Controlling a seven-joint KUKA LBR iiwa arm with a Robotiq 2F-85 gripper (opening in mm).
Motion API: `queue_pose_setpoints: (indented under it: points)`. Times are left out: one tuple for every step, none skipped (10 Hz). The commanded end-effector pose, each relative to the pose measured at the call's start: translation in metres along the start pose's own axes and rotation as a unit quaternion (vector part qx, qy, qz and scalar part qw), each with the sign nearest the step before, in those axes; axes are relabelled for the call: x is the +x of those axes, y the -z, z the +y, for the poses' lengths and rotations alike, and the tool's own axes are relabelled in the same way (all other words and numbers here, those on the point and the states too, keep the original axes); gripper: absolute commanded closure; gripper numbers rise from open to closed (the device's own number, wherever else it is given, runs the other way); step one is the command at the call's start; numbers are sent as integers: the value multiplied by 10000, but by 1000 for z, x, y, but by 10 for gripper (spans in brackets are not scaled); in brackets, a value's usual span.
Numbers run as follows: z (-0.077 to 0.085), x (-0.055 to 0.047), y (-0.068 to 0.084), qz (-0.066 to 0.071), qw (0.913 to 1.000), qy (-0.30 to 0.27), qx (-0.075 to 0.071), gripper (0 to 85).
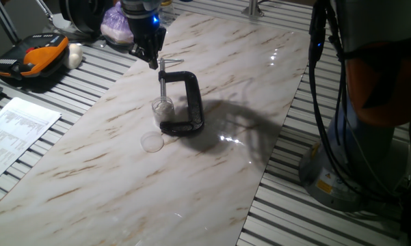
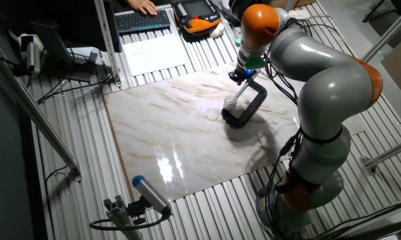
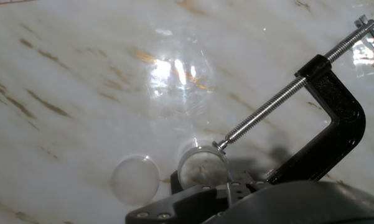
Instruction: Unscrew the lid from the jar
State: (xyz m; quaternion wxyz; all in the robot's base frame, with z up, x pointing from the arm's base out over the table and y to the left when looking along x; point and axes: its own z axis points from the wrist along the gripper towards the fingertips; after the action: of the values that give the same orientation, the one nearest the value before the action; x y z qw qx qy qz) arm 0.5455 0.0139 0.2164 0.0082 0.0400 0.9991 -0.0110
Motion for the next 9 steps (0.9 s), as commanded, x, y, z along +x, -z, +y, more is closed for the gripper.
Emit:
queue_pose_setpoints:
  points:
    - [0, 0, 0, -1, 10000, -4, 0, 850]
    - [1, 0, 1, 0, 10000, -12, 0, 850]
    - [1, 1, 2, -1, 10000, -12, 8, 850]
    - [2, 1, 2, -1, 10000, -12, 8, 850]
    - [2, 1, 2, -9, 10000, -12, 8, 850]
    - [2, 1, 2, -9, 10000, -12, 15, 850]
    - [2, 1, 2, -9, 10000, -4, 15, 850]
    - [2, 1, 3, -18, 10000, -12, 23, 850]
    - [2, 1, 3, -18, 10000, -20, 23, 850]
